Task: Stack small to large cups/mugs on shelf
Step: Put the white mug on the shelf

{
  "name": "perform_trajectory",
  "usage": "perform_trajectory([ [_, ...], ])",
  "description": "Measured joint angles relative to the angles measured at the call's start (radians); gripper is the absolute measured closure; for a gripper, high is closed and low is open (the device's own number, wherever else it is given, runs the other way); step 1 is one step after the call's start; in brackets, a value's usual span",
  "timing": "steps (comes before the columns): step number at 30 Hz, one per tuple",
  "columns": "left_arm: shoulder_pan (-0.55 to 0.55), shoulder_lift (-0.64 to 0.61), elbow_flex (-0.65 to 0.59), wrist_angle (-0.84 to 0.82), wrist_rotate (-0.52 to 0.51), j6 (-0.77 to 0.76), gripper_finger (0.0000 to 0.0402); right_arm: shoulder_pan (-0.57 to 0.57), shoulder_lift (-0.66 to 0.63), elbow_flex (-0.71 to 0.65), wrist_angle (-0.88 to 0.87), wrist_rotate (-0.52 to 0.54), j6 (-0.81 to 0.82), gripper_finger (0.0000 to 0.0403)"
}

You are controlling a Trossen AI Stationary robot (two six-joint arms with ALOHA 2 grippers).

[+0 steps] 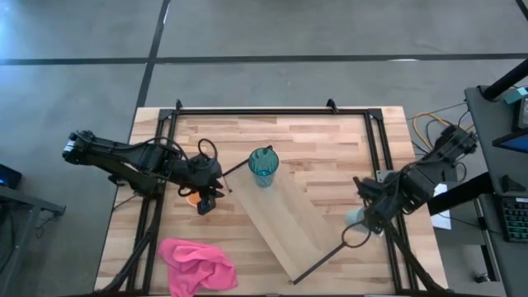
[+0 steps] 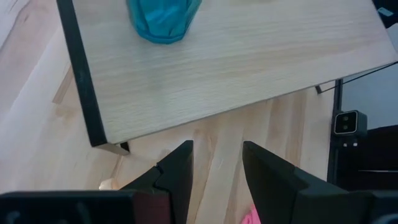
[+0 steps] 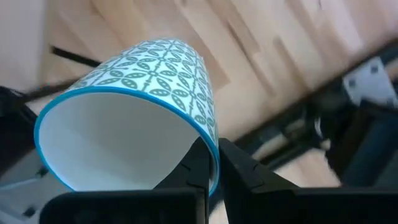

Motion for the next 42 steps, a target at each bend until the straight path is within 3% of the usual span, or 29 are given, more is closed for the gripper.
perform_trajectory([
  [19, 0.0, 0.0, 0.0, -0.001, 0.0, 0.0, 0.0277, -0.309, 0.002, 0.163, 0.078, 0.391, -0.467, 0.039],
  [23, 0.0, 0.0, 0.0, 0.001, 0.0, 0.001, 0.0277, -0.347, 0.002, 0.2, 0.247, 0.371, -0.682, 0.039],
  [29, 0.0, 0.0, 0.0, 0.002, 0.0, 0.001, 0.0277, -0.371, 0.041, 0.245, 0.348, 0.208, -1.021, 0.039],
  [37, 0.0, 0.0, 0.0, 0.031, 0.0, 0.001, 0.0277, -0.426, 0.172, 0.387, 0.331, 0.17, -1.142, 0.039],
  [42, 0.0, 0.0, 0.0, 0.049, 0.0, 0.001, 0.0277, -0.459, 0.307, 0.553, 0.179, 0.168, -1.146, 0.039],
])
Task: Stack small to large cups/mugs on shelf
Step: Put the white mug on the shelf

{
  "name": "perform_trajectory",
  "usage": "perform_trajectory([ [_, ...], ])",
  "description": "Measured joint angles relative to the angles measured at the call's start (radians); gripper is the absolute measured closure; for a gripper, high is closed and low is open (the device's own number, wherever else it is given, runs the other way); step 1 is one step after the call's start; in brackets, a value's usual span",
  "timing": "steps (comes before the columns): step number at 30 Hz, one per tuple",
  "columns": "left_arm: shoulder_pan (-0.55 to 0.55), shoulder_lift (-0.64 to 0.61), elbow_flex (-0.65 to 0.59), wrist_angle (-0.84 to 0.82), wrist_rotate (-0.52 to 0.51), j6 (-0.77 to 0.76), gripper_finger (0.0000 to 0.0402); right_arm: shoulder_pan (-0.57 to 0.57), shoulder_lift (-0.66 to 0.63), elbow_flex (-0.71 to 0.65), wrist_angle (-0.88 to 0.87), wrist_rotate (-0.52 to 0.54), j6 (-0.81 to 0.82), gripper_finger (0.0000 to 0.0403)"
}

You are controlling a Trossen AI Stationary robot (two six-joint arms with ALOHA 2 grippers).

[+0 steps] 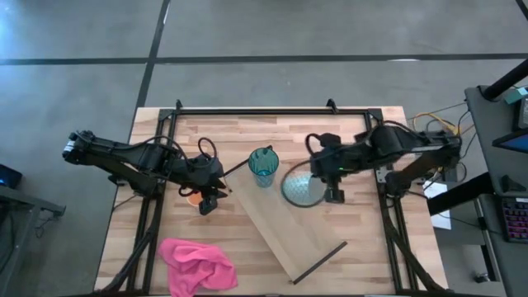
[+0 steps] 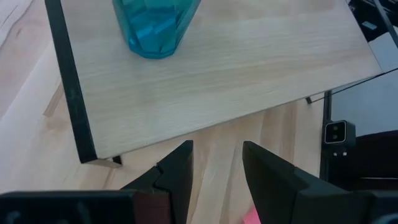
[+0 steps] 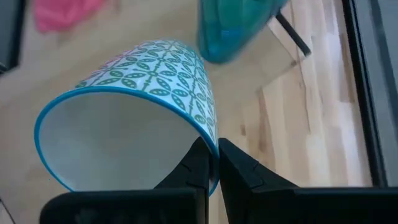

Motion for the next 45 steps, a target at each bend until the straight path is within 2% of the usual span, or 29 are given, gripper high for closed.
perform_trajectory([
  [4, 0.0, 0.0, 0.0, 0.005, 0.0, -0.001, 0.0277, -0.01, 0.127, 0.152, -0.175, -0.009, 0.017, 0.039],
  [8, 0.0, 0.0, 0.0, 0.029, 0.0, 0.0, 0.0277, -0.011, 0.212, 0.27, -0.159, -0.105, 0.007, 0.039],
  [11, 0.0, 0.0, 0.0, 0.033, 0.0, 0.0, 0.0277, -0.015, 0.251, 0.328, -0.176, -0.117, -0.02, 0.039],
  [15, 0.0, 0.0, 0.0, 0.032, 0.0, 0.0, 0.0277, -0.03, 0.271, 0.336, -0.177, -0.134, -0.049, 0.039],
  [23, 0.0, 0.0, 0.0, 0.035, 0.0, 0.0, 0.0277, -0.032, 0.271, 0.289, -0.175, -0.263, -0.04, 0.039],
  [29, 0.0, 0.0, 0.0, 0.093, 0.0, 0.0, 0.0277, -0.03, 0.271, 0.265, -0.175, -0.264, -0.11, 0.039],
  [37, 0.0, 0.009, 0.0, 0.247, 0.0, 0.01, 0.0277, -0.03, 0.284, 0.263, -0.129, -0.261, -0.135, 0.039],
  [45, -0.002, 0.101, 0.0, 0.328, 0.008, 0.008, 0.0277, -0.03, 0.33, 0.263, -0.135, -0.26, -0.162, 0.039],
])
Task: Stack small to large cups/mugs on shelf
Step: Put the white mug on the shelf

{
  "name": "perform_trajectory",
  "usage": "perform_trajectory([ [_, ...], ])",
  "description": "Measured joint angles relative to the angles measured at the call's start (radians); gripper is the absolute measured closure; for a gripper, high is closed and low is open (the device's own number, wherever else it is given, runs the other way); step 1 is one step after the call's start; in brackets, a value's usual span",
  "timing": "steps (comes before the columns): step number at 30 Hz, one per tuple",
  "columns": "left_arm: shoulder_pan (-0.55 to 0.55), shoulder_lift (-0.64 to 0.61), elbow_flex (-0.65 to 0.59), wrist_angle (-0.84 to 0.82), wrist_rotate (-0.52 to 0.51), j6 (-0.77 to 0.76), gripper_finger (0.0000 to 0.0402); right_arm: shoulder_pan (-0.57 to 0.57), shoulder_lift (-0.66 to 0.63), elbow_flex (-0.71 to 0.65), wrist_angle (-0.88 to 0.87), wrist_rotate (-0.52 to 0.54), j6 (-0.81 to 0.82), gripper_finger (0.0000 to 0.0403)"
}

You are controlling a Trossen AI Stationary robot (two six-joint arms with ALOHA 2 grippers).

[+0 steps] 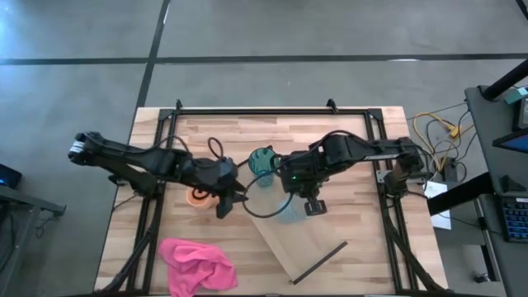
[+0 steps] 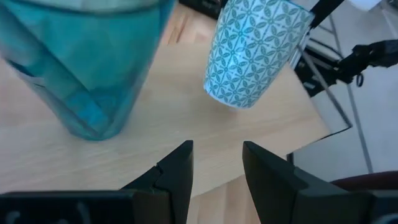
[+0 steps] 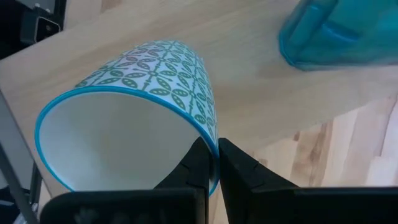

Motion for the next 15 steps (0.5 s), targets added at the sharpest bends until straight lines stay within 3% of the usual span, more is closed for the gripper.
perform_trajectory([
  [15, -0.007, 0.121, 0.0, 0.227, 0.053, 0.03, 0.0277, 0.0, 0.03, 0.0, 0.036, 0.01, -0.006, 0.039],
])
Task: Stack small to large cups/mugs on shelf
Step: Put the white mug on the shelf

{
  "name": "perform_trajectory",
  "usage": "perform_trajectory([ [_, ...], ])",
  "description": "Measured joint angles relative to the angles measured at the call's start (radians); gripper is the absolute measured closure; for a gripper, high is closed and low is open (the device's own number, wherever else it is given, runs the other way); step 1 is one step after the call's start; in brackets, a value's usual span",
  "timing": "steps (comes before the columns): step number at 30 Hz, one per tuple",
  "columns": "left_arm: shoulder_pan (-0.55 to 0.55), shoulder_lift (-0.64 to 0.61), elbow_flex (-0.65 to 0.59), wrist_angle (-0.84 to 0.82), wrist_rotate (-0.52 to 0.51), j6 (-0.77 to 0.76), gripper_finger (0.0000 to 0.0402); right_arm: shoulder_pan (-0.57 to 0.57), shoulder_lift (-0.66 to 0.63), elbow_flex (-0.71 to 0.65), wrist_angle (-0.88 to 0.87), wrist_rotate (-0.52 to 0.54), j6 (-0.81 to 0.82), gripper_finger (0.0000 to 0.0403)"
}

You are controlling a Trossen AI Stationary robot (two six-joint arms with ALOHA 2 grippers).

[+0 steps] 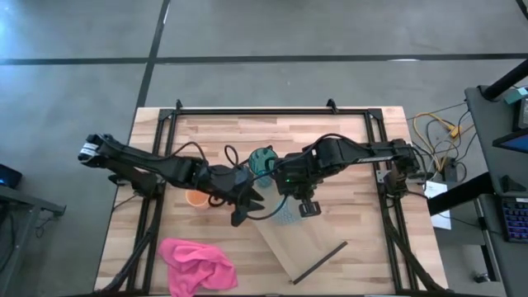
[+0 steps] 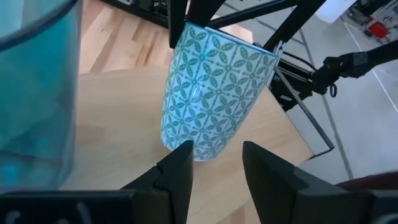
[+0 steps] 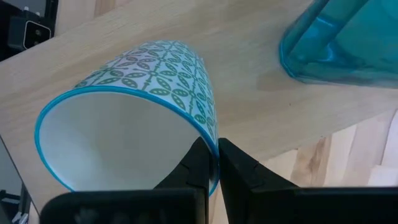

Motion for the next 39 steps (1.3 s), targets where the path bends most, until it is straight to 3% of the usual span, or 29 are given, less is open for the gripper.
perform_trajectory([
  [8, -0.007, 0.005, 0.0, 0.023, -0.002, 0.025, 0.0286, 0.0, 0.0, 0.0, 0.006, 0.0, 0.0, 0.039],
  [18, -0.012, 0.005, 0.0, 0.026, -0.005, 0.042, 0.0397, 0.0, 0.0, 0.0, 0.019, -0.001, 0.0, 0.039],
  [32, -0.012, 0.005, 0.0, 0.038, -0.007, 0.042, 0.0394, 0.0, 0.0, 0.0, 0.101, -0.001, 0.0, 0.039],
  [39, -0.014, 0.068, 0.0, 0.081, -0.007, 0.041, 0.0394, 0.0, 0.0, 0.0, 0.093, -0.002, -0.001, 0.039],
])
